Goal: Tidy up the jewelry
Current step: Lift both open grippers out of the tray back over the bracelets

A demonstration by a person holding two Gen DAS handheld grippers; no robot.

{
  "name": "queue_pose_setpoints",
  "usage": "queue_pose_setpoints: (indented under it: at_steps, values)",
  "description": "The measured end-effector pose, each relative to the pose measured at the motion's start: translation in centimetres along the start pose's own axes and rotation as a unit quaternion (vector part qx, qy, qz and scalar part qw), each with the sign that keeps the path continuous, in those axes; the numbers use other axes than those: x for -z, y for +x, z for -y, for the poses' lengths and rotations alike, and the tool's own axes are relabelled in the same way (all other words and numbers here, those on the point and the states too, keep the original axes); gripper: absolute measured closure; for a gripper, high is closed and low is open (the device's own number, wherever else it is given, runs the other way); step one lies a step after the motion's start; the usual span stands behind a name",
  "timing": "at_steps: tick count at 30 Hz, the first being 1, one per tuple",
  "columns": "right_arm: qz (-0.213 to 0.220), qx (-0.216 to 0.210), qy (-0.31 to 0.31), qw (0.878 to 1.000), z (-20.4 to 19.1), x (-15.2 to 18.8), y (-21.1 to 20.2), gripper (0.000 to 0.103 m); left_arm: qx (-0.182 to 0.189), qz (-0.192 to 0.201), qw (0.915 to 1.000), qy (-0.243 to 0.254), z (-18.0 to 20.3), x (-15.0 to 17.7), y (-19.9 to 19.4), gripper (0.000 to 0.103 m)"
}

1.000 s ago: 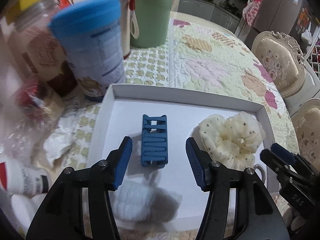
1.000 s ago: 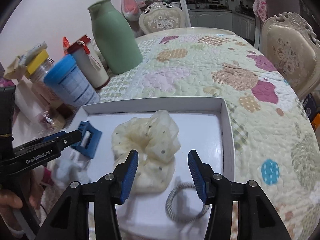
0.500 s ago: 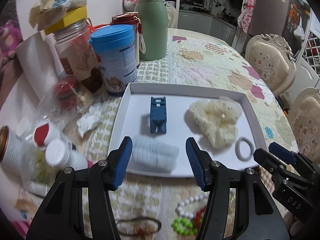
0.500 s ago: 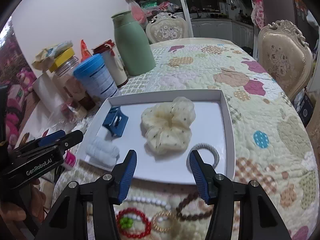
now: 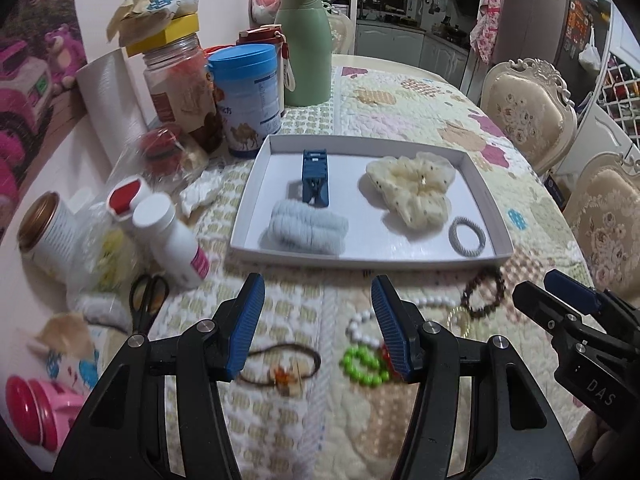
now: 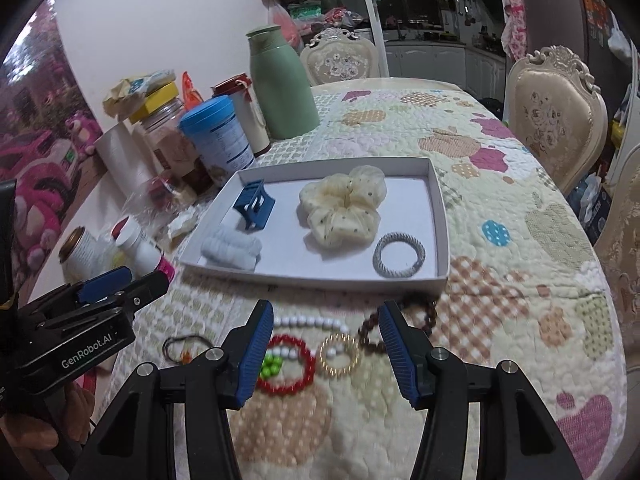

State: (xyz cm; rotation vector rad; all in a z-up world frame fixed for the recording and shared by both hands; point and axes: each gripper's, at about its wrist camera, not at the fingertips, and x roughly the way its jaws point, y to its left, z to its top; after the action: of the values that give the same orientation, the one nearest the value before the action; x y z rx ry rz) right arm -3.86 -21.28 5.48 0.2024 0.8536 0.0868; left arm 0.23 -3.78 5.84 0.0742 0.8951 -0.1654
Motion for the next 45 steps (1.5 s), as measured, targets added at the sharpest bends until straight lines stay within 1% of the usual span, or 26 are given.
queue_pose_setpoints:
  at_steps: [12, 24, 30, 45]
  values:
    - [0.010, -0.005, -0.022, 1.000, -1.5, 2.8, -3.5, 0.049, -0.015, 0.011, 0.9998, -0.004, 0.0, 3.1, -3.4, 0.048]
    - [0.024, -0.008, -0.030, 0.999, -2.1, 3.8, -5.7, 0.045, -0.019, 0.031, 0.9993, -0.005, 0.2, 4.3, -5.8, 0.047]
    - [0.029, -0.007, -0.027, 0.999, -1.9, 4.1, -6.3, 0.044, -0.017, 0.033, 0.9993, -0.002, 0.7, 4.6, -6.3, 0.048]
    - [0.020, -0.002, -0.025, 0.999, -1.3, 4.7, -6.3, 0.042, -0.013, 0.025, 0.9996, 0.001, 1.4, 5.1, -6.2, 0.048]
